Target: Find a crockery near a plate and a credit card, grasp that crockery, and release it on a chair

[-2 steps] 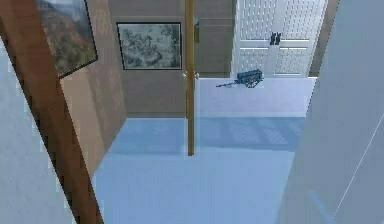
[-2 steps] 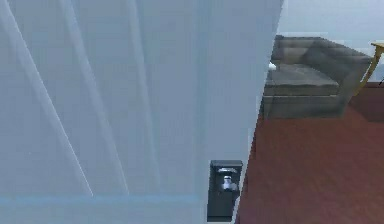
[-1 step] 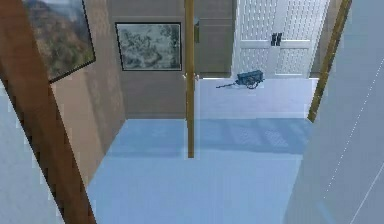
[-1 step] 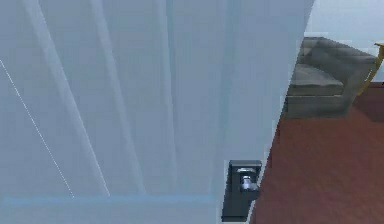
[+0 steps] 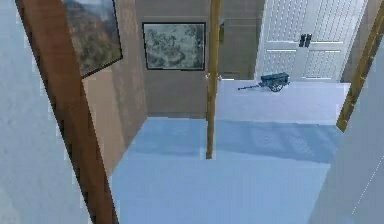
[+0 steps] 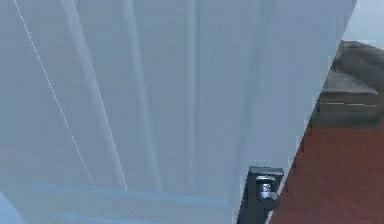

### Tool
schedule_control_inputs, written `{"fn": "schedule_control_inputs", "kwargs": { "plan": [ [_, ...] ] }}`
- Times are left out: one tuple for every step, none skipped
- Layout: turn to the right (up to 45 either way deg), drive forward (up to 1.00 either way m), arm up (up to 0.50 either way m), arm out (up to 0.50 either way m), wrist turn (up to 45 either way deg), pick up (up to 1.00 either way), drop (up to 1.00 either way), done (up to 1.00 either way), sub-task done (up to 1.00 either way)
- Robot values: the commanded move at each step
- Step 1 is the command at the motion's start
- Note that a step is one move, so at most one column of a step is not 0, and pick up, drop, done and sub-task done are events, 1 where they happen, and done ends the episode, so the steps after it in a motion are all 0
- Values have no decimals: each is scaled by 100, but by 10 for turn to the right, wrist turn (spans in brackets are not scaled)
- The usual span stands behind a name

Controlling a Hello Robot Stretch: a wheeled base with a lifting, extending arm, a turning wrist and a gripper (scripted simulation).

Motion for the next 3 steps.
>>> {"fn": "schedule_control_inputs", "kwargs": {
  "plan": [
    [0,80,0,0,0,0,0,0,0],
    [450,0,0,0,0,0,0,0,0],
    [90,0,0,0,0,0,0,0,0]
  ]
}}
